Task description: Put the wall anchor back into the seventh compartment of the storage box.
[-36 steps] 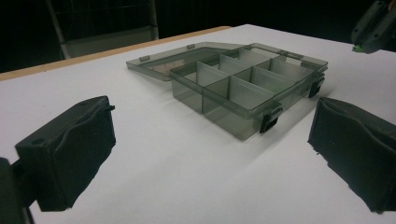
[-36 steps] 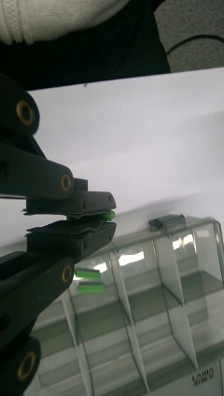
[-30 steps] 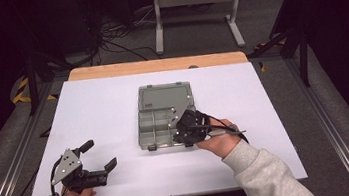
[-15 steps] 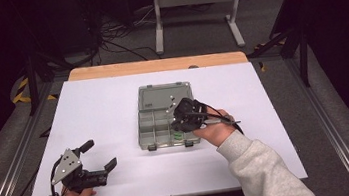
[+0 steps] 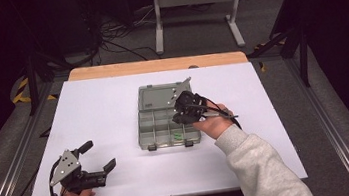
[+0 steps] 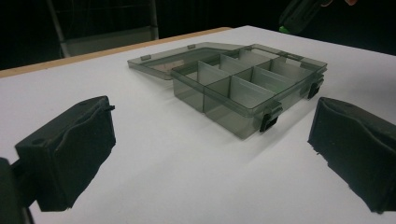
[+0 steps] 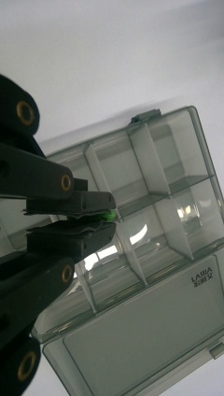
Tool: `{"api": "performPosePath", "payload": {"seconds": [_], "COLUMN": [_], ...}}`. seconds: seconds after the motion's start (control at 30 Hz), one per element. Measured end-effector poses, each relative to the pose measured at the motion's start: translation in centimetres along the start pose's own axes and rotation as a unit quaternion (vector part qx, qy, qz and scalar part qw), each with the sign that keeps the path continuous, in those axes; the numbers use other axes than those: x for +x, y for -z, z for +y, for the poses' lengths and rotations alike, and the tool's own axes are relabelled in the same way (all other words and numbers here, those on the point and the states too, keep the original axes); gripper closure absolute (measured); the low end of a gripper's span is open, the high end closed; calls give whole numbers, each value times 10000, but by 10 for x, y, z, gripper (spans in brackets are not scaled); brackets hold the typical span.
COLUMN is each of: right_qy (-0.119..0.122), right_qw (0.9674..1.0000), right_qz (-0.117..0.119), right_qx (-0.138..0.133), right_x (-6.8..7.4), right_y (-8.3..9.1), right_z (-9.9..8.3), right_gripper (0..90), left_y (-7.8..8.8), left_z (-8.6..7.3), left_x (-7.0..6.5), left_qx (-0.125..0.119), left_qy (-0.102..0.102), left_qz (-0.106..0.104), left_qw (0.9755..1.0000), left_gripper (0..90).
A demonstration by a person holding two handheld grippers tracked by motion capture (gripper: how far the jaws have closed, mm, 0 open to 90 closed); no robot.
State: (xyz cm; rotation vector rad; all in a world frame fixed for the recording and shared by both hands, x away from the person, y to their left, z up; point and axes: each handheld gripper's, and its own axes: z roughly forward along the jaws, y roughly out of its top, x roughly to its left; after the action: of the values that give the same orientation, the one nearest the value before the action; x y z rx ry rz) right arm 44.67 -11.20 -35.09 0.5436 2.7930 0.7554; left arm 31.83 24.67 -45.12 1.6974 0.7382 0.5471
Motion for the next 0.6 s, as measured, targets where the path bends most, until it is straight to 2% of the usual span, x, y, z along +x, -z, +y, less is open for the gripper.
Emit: {"api": "performPosePath", "payload": {"seconds": [0.23, 0.6], "right_qy": [-102, -150], "right_qw": [9999, 9992], "right_qz": [29, 135], "right_qx": [118, 348], "right_x": [-8, -9], "right_y": [-14, -37], "right_z": [-4, -12], "right_gripper": [834, 834], "left_y": [4, 10], "left_z": [0, -3], "left_x": [-2, 0], "left_qx": [21, -8], "left_qy": [-60, 22], "left_qz": [-35, 59], "left_qw": [10000, 10000], "left_gripper": [6, 7]}}
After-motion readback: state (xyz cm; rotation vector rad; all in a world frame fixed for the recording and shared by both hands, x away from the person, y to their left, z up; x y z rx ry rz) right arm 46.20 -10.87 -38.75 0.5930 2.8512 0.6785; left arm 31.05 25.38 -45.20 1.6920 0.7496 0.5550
